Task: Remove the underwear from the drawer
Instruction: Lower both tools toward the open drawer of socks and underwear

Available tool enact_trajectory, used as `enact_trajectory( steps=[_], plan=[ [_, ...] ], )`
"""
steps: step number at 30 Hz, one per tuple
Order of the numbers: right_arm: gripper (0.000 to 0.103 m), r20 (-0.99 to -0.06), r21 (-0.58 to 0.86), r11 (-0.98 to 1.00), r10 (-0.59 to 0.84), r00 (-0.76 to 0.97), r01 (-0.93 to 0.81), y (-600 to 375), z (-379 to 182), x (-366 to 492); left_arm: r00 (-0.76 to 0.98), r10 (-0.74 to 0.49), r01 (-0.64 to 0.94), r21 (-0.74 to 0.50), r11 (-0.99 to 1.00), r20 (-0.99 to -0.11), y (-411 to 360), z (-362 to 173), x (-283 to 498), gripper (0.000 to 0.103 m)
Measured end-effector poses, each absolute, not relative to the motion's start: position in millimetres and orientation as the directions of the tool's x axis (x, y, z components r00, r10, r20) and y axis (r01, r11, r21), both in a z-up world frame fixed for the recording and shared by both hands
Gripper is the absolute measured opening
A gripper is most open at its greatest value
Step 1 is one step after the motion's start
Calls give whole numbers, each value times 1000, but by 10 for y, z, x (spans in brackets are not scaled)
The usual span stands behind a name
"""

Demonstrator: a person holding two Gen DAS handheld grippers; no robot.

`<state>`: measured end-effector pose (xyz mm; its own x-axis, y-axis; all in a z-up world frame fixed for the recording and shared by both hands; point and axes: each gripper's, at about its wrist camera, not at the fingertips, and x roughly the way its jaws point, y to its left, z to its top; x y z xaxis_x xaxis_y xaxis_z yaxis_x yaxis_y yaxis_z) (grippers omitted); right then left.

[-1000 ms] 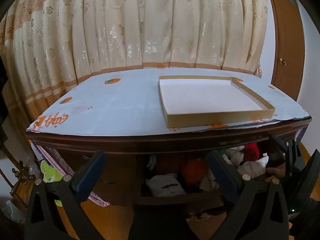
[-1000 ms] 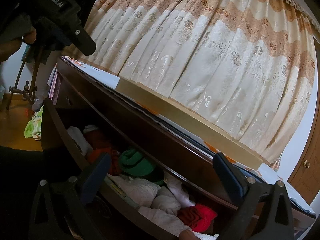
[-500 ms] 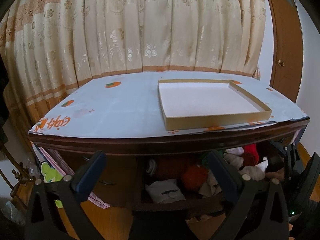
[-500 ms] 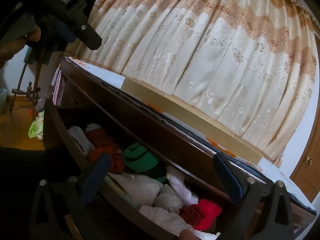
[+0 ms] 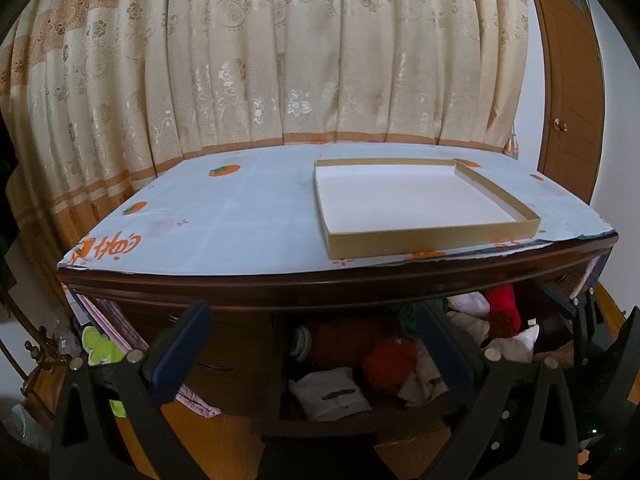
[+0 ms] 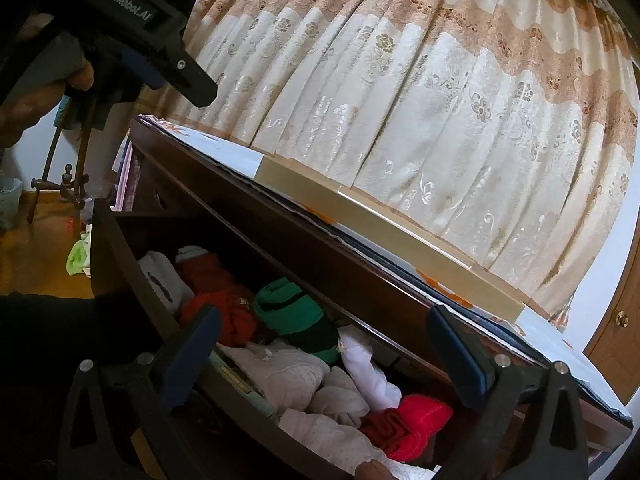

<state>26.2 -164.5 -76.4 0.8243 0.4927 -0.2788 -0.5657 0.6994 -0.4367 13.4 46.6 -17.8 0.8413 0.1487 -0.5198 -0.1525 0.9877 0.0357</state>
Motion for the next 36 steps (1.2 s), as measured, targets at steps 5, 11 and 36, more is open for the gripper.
enact_trajectory(
  steps=[5, 11, 36],
  plan=[
    [103, -290, -424, 697, 500, 816, -578, -1659, -742, 233, 841, 151, -155, 36, 987, -519, 463, -178, 135, 103],
    [103, -295, -411, 698, 507, 810, -587, -1701, -709, 199, 841, 151, -154, 37, 987, -519, 463, -178, 134, 103],
    [103, -322, -384, 684, 531, 784, -621, -1789, -631, 4, 845, 152, -153, 40, 987, -512, 471, -157, 97, 103]
  ],
)
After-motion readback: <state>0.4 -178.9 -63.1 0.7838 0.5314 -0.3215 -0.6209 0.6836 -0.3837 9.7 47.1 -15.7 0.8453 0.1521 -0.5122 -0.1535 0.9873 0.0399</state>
